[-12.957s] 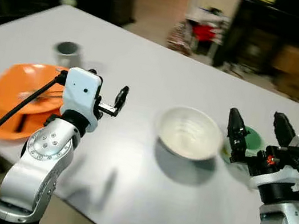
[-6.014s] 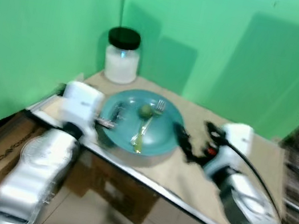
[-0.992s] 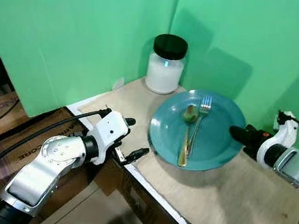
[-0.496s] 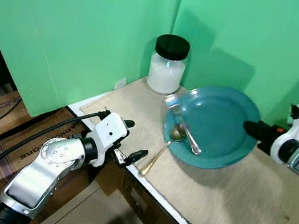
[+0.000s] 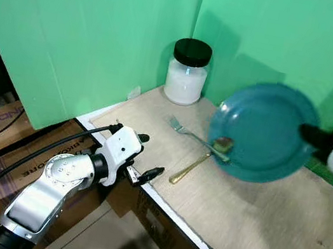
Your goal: Setting the table
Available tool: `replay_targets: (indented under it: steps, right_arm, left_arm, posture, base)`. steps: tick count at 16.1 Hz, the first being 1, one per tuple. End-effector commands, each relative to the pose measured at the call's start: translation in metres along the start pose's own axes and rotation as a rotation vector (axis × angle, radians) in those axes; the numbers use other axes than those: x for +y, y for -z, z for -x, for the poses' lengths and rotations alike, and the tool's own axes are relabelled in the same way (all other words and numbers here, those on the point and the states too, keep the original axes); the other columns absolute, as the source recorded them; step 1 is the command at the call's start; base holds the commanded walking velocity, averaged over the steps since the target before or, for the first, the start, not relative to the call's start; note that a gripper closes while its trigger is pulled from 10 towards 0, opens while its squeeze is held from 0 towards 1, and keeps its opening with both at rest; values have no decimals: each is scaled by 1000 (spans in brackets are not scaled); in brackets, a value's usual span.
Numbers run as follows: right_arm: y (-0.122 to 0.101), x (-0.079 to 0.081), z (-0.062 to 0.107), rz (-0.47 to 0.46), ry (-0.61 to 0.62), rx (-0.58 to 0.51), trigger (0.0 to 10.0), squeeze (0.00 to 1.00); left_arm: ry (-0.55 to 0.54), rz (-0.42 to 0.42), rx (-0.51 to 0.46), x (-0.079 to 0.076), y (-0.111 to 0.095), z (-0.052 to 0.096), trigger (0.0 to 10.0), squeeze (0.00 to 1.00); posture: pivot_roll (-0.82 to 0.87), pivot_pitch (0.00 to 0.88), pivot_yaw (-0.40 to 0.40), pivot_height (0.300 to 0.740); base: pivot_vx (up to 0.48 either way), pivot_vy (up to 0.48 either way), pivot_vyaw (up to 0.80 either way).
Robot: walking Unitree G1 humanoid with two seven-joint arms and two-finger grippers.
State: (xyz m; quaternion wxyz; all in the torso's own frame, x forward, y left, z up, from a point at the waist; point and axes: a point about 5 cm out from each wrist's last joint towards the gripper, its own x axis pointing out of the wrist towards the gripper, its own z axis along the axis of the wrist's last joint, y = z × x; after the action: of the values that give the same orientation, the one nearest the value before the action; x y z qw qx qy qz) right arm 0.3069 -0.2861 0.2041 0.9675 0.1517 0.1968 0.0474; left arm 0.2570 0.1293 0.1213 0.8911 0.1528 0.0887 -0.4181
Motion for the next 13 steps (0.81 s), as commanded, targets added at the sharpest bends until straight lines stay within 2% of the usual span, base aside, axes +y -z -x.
replay_targets:
  steps: [1, 3, 4, 7, 9, 11, 13]
  right_arm:
    - [-16, 6, 6, 74, -22, -63, 0, 0]
    - [-16, 8, 9, 154, -29, -58, 0, 0]
    - [-18, 6, 11, 225, -9, -61, 0, 0]
    - [-32, 1, 21, 387, 50, -109, 0, 0]
    - [-42, 3, 28, 436, 40, -168, 0, 0]
    - [-53, 15, 42, 472, -52, -288, 0, 0]
    - [-50, 32, 61, 491, -181, -380, 0, 0]
  left_arm:
    - [0, -23, -2, 1, -3, 0, 10000, 0]
    - [2, -25, -3, 1, -4, -1, 10000, 0]
    - [2, -26, -4, 1, -4, -1, 10000, 0]
    - [1, -34, -3, 2, -5, -1, 10000, 0]
    - [-1, -40, -4, 3, -5, -1, 10000, 0]
    - [-15, -46, -27, 4, -10, -3, 10000, 0]
    - [-36, -45, -64, 7, -17, -2, 10000, 0]
  posture:
    - [-13, 0, -25, 740]
    - [-12, 0, -25, 740]
    - [-12, 0, -24, 740]
    - [-12, 0, -21, 740]
    - [-15, 0, -17, 740]
    - [-14, 0, -16, 740]
    - [-12, 0, -11, 740]
  base:
    - [0, 0, 0]
    - [0, 0, 0]
    - [0, 0, 0]
    - [0, 0, 0]
    - [0, 0, 0]
    - [0, 0, 0]
    - [0, 0, 0]
